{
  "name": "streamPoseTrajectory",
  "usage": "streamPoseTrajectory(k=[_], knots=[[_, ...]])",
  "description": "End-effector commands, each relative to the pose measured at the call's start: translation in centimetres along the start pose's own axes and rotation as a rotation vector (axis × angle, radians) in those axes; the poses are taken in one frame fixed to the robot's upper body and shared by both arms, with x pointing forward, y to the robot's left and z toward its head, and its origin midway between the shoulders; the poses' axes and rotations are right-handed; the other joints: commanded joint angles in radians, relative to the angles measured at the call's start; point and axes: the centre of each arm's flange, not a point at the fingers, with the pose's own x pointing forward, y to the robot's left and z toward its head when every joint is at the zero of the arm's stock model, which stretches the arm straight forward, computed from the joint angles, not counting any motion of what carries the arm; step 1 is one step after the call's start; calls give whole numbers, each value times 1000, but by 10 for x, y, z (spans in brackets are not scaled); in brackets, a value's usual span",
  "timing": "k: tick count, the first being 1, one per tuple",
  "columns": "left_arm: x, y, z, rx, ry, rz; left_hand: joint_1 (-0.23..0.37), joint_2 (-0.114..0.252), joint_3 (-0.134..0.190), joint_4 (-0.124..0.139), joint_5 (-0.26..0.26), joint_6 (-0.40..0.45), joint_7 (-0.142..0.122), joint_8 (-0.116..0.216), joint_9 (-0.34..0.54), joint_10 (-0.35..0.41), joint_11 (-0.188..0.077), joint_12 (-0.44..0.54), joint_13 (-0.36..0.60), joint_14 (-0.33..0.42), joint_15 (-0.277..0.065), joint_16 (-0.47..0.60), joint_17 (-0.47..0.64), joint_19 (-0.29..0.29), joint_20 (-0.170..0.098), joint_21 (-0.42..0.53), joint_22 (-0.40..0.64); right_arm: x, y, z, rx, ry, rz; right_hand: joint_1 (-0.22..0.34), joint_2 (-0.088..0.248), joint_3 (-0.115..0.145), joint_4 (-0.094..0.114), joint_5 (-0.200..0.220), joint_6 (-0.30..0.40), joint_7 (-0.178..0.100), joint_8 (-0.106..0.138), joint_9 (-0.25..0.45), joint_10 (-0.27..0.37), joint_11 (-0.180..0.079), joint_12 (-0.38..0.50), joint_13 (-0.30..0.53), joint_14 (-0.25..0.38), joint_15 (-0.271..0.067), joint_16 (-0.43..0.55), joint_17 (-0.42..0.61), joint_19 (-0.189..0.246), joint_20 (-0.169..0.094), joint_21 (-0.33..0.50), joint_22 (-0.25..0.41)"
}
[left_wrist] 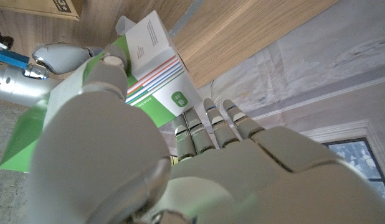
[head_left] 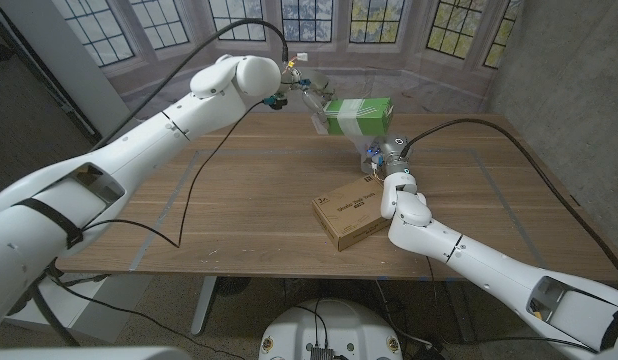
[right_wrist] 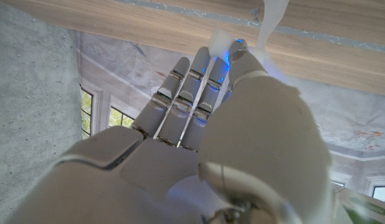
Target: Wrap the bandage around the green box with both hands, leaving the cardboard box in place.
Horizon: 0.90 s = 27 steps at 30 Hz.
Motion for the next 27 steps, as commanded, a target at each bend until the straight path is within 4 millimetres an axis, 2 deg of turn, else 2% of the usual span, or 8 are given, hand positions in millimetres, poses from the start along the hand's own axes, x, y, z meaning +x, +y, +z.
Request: streamPoseTrajectory(k=[1,27], knots=[[4,-7,5,-10,-27,-30,-70,120,15,9,4,117,28,13,4,7,-1,2,5,2,1,-4,1,3,1,7,6,13,-12,1,-7,-12,-42,-2,9,-6,2,5,2,3,-6,5,41,-39,4,7,11,-98,-4,4,11,-63,6,2],[10,-20,4,4,-50,-109,-72,121,19,7,5,118,27,13,4,8,-8,0,7,4,-2,-3,1,5,1,8,6,31,-30,-5,-47,-27,-80,0,12,-9,2,5,0,3,-9,6,39,-37,3,11,12,-98,-9,8,14,-62,6,2]])
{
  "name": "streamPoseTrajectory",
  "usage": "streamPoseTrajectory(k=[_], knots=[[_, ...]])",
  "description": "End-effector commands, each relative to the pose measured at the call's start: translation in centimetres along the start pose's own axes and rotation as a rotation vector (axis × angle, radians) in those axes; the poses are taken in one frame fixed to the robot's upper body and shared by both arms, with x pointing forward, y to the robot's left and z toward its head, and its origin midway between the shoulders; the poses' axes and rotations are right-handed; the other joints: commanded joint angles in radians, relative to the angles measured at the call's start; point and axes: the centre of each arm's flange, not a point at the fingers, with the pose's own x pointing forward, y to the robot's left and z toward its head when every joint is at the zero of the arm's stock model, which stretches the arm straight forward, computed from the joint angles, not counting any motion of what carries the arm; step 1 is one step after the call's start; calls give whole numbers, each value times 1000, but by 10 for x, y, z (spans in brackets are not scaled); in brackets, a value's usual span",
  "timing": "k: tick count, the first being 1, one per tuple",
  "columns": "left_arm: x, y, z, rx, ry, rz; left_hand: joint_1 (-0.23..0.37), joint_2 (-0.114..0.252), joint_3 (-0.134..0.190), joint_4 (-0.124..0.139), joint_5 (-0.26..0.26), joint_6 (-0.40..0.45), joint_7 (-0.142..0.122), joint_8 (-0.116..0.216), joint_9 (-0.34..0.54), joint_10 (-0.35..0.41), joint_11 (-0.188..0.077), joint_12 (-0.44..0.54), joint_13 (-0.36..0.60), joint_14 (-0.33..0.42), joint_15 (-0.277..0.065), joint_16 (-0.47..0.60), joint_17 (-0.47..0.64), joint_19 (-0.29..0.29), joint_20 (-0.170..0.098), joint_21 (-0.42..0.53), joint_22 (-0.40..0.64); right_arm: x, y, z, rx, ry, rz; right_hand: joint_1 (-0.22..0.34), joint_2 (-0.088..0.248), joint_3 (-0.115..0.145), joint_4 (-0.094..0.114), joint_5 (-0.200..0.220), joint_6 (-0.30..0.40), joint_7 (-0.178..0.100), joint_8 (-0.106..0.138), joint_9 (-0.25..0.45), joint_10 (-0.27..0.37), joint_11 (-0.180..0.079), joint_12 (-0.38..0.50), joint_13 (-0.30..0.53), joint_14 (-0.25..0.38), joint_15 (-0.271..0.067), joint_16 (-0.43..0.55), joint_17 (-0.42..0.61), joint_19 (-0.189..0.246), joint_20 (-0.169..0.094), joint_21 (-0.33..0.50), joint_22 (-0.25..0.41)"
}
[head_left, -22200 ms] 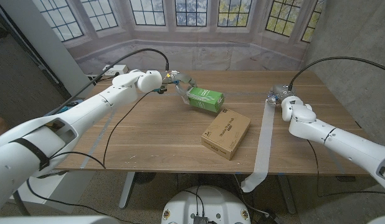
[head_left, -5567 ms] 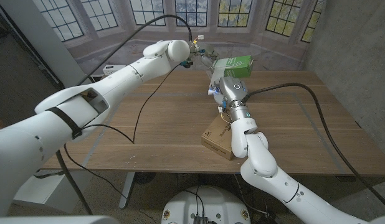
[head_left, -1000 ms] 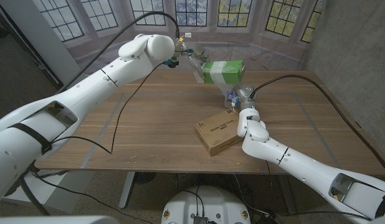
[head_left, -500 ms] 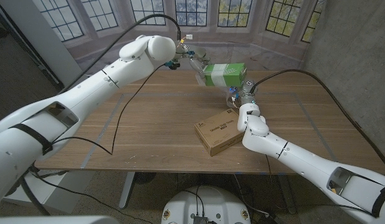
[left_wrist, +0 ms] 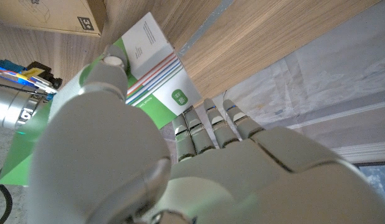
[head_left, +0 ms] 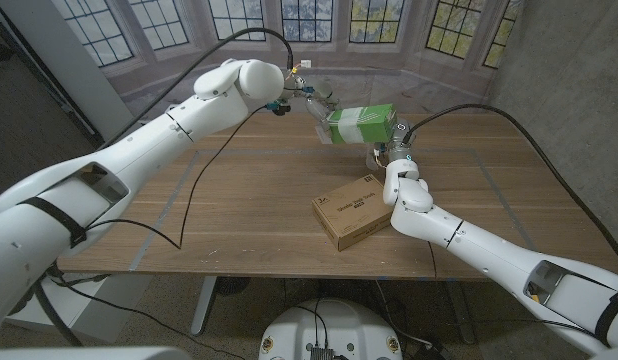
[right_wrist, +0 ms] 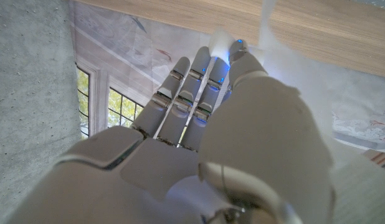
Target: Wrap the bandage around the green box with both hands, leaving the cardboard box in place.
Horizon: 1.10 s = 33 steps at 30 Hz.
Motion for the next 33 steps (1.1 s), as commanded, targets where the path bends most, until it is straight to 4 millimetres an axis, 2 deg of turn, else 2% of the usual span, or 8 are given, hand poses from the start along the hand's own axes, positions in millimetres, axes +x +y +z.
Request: streamPoseTrajectory(k=[1,20,33], knots=[[1,-6,0,10,-4,-35,-73,122,19,8,5,119,26,13,3,8,-6,4,2,4,-1,-4,1,5,1,7,6,7,-8,-5,-24,-8,-13,4,9,-5,-2,6,0,3,-1,1,41,-35,5,11,7,-93,-3,4,10,-65,6,2],[-12,-10,-10,44,26,-77,-77,123,22,8,6,121,23,13,3,11,-6,3,3,6,-3,-3,1,6,2,8,6,6,-9,-14,-51,-19,-24,5,8,-6,-3,7,4,6,-1,2,41,-36,2,11,10,-93,-5,6,11,-65,6,2],[-8,-10,-11,83,26,-122,-78,122,25,7,6,121,25,13,3,15,-5,3,4,8,-6,-4,1,7,0,8,6,9,-14,-23,-77,-26,-31,4,9,-7,-2,7,2,5,-3,2,43,-36,2,11,13,-93,-7,8,13,-65,6,2]])
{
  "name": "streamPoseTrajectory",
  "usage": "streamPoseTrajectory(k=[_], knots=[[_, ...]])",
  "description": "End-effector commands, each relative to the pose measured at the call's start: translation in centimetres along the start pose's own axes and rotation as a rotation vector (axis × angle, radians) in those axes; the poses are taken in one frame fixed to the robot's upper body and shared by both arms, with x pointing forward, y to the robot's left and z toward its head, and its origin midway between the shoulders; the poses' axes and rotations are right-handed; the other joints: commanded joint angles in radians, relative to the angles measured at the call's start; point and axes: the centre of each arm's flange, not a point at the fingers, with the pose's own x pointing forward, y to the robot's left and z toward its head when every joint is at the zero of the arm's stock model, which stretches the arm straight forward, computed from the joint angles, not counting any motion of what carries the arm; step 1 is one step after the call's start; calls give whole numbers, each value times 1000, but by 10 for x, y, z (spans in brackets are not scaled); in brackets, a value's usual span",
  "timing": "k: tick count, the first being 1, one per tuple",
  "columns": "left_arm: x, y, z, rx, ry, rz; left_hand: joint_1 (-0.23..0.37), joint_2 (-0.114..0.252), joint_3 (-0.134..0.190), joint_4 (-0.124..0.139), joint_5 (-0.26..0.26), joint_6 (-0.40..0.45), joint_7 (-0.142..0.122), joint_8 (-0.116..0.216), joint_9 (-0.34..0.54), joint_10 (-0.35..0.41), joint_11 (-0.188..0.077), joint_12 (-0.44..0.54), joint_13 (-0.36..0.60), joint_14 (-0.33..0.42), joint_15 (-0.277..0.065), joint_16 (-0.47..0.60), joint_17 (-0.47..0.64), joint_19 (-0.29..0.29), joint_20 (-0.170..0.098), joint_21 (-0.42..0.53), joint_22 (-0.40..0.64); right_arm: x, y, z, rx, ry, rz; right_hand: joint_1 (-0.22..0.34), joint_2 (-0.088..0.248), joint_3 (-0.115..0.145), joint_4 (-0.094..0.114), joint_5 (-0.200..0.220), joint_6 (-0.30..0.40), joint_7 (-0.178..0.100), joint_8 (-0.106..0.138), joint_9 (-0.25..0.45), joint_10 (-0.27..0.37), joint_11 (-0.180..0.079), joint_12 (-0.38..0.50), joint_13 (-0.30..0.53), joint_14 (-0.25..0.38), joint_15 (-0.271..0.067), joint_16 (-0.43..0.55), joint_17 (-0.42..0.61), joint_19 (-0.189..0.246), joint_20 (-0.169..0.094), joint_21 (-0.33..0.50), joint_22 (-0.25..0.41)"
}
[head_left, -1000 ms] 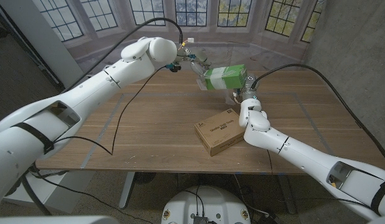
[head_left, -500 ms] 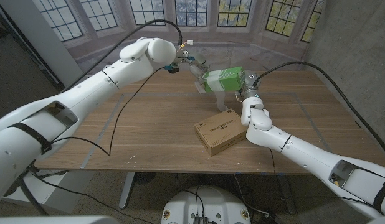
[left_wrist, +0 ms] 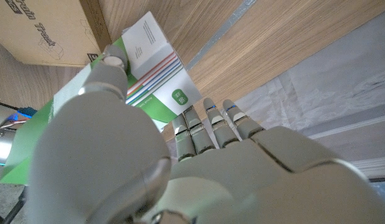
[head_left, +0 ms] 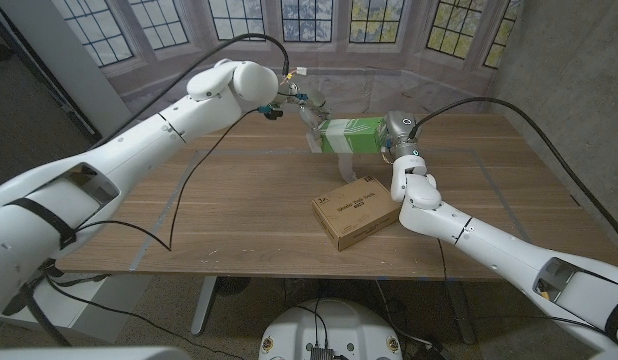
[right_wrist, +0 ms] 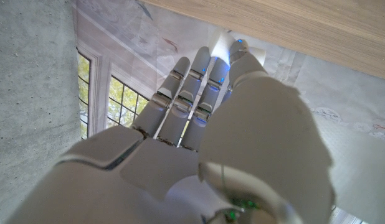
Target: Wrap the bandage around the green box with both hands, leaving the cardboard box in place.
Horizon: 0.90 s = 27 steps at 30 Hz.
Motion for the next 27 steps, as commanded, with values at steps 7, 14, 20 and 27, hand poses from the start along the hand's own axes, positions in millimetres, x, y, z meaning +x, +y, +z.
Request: streamPoseTrajectory(k=[7,14,20,27], knots=[[6,-3,1,51,-5,-61,-79,123,21,11,5,122,25,13,3,9,-3,7,5,4,-2,-4,1,7,0,2,6,5,-7,-11,-42,-18,-12,7,11,-2,3,5,4,6,-3,3,44,-36,3,3,12,-95,-4,4,13,-65,6,2],[10,-9,3,53,-15,-84,-82,124,22,12,5,124,22,14,3,10,0,8,5,5,-2,-4,1,7,0,2,6,6,-12,-12,-54,-29,-22,6,13,-2,4,5,4,4,-3,3,42,-33,2,4,13,-95,-6,5,13,-65,6,2],[13,-13,4,52,-15,-103,-84,125,23,13,5,125,24,14,3,10,-2,7,6,5,-3,-4,2,9,-3,3,6,8,-18,-12,-58,-40,-35,6,13,-3,4,5,5,6,-3,3,43,-36,3,5,14,-95,-6,5,13,-65,6,2],[17,-17,5,54,-15,-109,-86,126,24,14,5,127,25,15,3,10,-3,6,6,6,-2,-4,2,11,-4,3,6,8,-29,-4,-52,-57,-58,8,11,-3,3,5,4,3,-4,4,45,-34,2,4,15,-95,-7,6,14,-64,6,2]])
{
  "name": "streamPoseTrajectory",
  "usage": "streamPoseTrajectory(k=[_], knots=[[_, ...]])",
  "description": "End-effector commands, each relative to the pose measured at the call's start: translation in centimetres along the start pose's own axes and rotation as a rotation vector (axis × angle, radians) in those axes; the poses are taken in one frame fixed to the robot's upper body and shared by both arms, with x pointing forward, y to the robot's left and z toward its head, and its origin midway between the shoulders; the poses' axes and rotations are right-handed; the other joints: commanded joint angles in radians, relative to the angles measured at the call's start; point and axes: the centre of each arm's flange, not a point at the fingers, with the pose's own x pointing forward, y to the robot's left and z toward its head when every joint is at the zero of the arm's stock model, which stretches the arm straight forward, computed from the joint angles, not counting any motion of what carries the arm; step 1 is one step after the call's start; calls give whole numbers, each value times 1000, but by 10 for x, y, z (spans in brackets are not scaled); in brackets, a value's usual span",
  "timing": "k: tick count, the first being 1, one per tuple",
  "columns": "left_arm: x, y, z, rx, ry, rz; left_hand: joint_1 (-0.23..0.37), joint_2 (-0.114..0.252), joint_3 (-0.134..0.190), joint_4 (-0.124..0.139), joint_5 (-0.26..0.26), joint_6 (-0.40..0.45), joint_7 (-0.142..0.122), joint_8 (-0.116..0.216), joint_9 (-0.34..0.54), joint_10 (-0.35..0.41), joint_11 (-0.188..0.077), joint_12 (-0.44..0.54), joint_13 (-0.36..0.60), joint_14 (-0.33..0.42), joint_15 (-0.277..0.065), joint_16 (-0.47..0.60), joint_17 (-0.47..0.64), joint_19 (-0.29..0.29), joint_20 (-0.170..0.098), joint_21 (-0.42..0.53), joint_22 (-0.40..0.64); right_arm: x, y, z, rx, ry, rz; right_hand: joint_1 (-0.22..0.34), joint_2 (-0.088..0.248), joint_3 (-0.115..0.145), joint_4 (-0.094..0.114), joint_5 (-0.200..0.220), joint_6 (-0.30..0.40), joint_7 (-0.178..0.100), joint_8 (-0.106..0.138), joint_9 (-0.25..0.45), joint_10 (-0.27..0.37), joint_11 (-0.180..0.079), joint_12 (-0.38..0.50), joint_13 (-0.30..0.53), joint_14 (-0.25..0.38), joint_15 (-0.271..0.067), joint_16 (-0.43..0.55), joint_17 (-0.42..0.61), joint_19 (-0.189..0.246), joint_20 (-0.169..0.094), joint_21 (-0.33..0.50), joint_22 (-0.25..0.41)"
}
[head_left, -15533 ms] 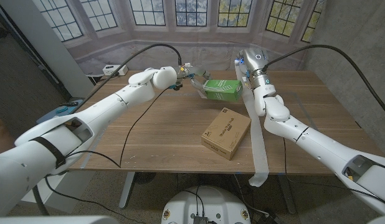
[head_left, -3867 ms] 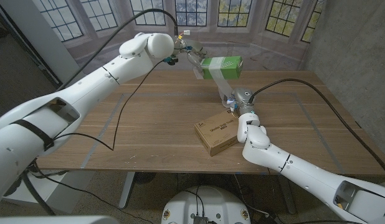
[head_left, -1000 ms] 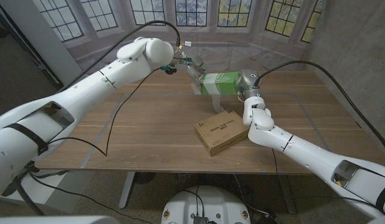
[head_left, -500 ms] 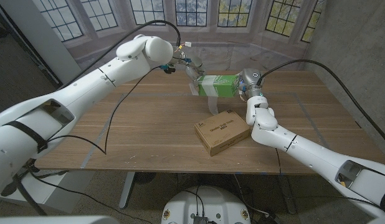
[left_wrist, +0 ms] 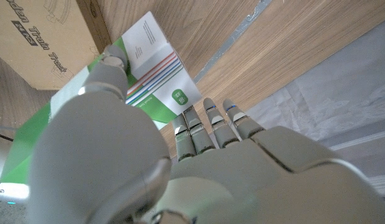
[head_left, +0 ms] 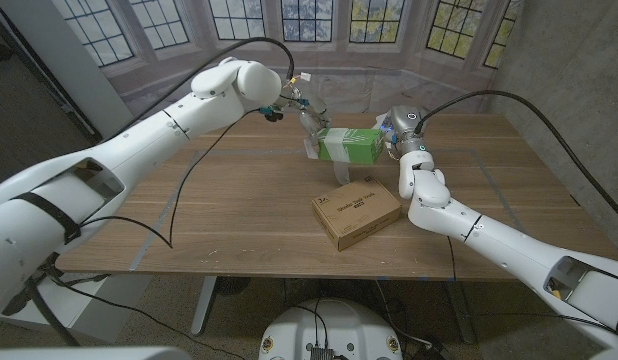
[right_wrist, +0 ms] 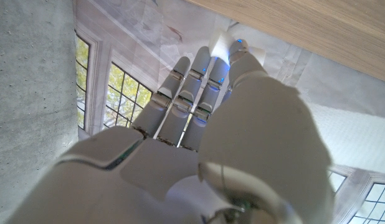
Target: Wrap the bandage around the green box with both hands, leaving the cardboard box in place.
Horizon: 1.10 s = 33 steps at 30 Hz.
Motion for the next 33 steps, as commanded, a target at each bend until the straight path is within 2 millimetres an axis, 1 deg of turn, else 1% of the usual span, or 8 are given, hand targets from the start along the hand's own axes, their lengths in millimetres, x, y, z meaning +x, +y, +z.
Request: streamPoseTrajectory(k=[1,3,8,16,26,33], knots=[[6,-6,2,5,-4,-24,-85,126,20,18,5,127,25,11,4,10,-3,4,3,5,-3,-4,2,7,-1,3,6,2,-16,7,-2,-26,-35,2,9,-3,3,7,4,3,-4,4,46,-33,4,5,11,-91,-7,2,9,-59,6,2],[7,-6,3,5,-4,-23,-85,126,21,17,5,126,26,10,4,11,-2,4,3,7,-3,-3,2,7,-1,3,6,2,-19,10,2,-33,-42,2,8,-3,3,7,5,3,-4,4,44,-37,2,5,11,-91,-8,2,9,-59,6,2],[8,-7,3,6,-5,-23,-87,127,21,17,5,126,25,10,4,12,-3,4,3,7,-3,-3,2,7,-1,3,6,0,-29,18,11,-55,-66,3,10,-3,3,7,4,5,-4,4,43,-33,2,6,11,-91,-8,3,8,-59,6,2],[11,-7,5,8,-13,-24,-87,127,22,17,5,127,26,11,4,12,-2,4,4,8,-5,-3,2,7,-1,3,6,-2,-40,29,21,-84,-91,3,9,-4,3,6,4,5,-5,4,44,-36,3,7,10,-91,-10,4,8,-59,6,2],[16,-6,5,18,-26,-31,-88,127,24,16,5,127,26,11,4,14,-3,3,5,10,-6,-3,2,8,-1,3,6,-2,-49,31,21,-104,-107,4,9,-4,3,6,2,8,-6,5,45,-34,1,7,10,-91,-12,5,8,-58,5,2],[21,-6,7,26,-33,-39,-89,128,25,16,5,128,26,11,4,16,-2,4,5,10,-5,-3,2,8,-1,3,6,-3,-52,31,18,-110,-112,3,10,-5,4,6,4,6,-6,5,45,-34,2,8,11,-91,-12,6,7,-59,5,2]])
